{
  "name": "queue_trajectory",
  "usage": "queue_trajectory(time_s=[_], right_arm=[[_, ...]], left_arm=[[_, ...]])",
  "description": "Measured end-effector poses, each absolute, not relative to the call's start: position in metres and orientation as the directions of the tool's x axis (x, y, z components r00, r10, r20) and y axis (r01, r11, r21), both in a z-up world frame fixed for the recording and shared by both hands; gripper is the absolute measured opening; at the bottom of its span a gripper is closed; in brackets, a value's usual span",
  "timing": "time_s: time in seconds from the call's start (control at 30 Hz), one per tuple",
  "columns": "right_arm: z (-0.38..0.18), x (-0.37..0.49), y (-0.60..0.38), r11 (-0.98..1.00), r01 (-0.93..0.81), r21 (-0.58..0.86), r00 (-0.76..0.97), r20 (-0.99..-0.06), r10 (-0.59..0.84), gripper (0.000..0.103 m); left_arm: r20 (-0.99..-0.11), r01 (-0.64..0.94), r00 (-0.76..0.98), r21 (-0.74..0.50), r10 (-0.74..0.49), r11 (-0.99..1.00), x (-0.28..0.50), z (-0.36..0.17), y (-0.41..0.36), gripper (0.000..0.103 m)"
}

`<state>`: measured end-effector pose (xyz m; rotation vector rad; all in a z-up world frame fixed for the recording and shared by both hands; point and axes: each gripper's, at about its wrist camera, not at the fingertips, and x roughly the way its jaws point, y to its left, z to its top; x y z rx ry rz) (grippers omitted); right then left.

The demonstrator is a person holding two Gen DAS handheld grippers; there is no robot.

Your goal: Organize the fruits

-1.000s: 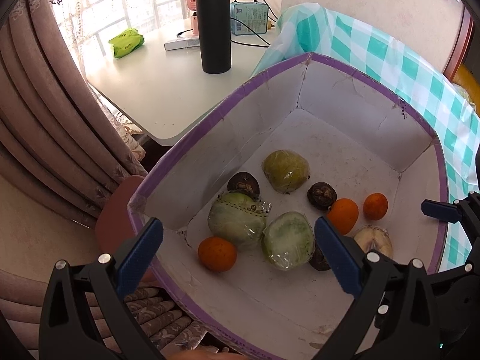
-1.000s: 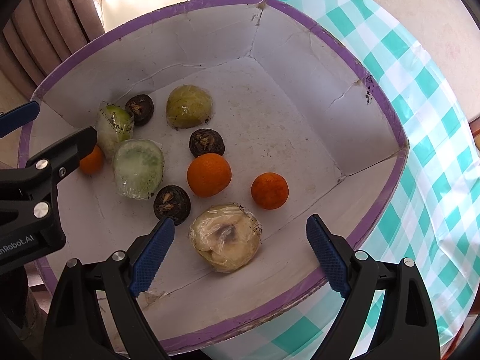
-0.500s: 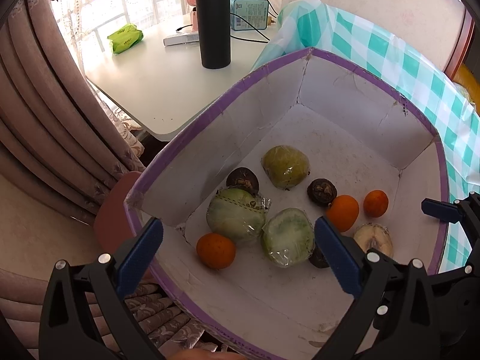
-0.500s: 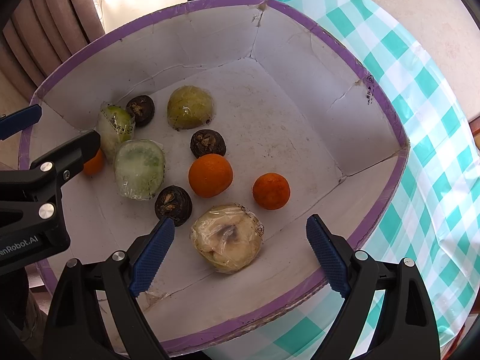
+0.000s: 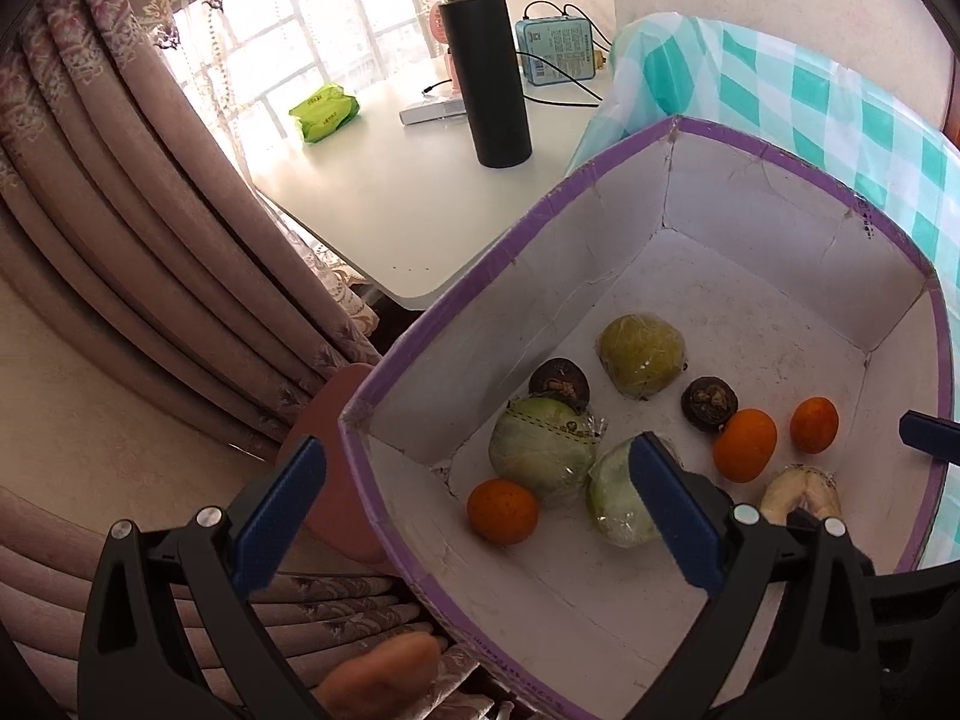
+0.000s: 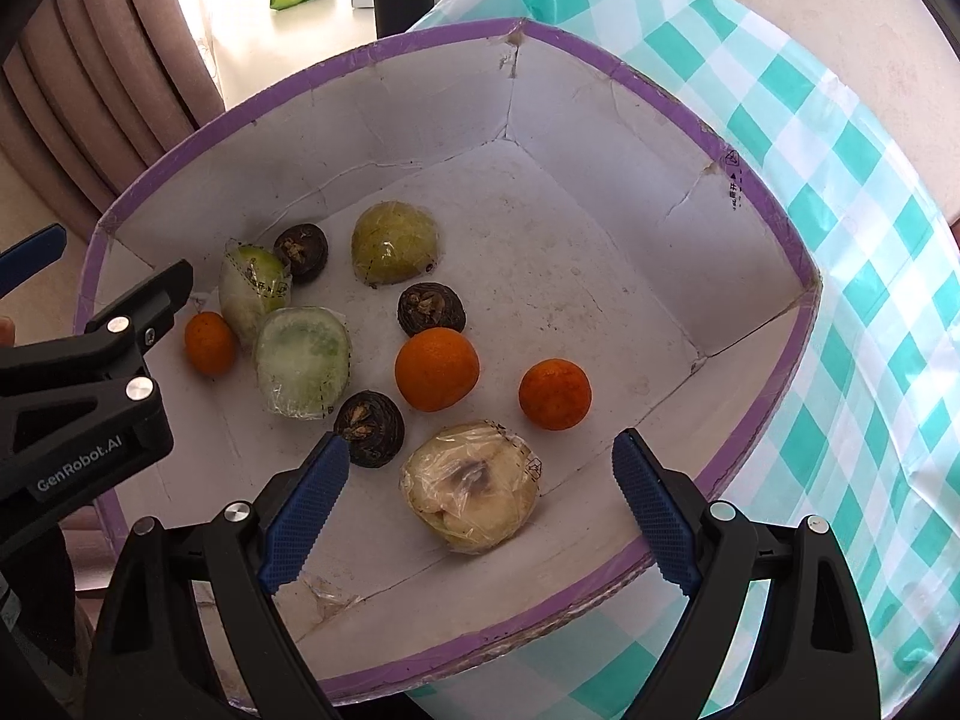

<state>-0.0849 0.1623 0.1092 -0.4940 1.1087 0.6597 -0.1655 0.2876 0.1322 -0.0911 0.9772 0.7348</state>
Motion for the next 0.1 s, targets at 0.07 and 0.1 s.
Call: queue_trajectory(time_s=[0.07,0.1], right_arm=[[0.128,-0.086,0.141,0.737,-0.675,0.016,0.342,-0.879,0.333,0.086],[0.140,-0.085,0.123,0.760,-0.648,0.051,0.391,-0.834,0.389,0.086]], left_arm=[[-0.730,-0.618,0.396,0.237,0.557,0.750,-0.169,0.153,0.272,0.101],[-0.708,-0.606,0.444,0.212,0.548,0.766,-0.170,0.166,0.260,0.101]])
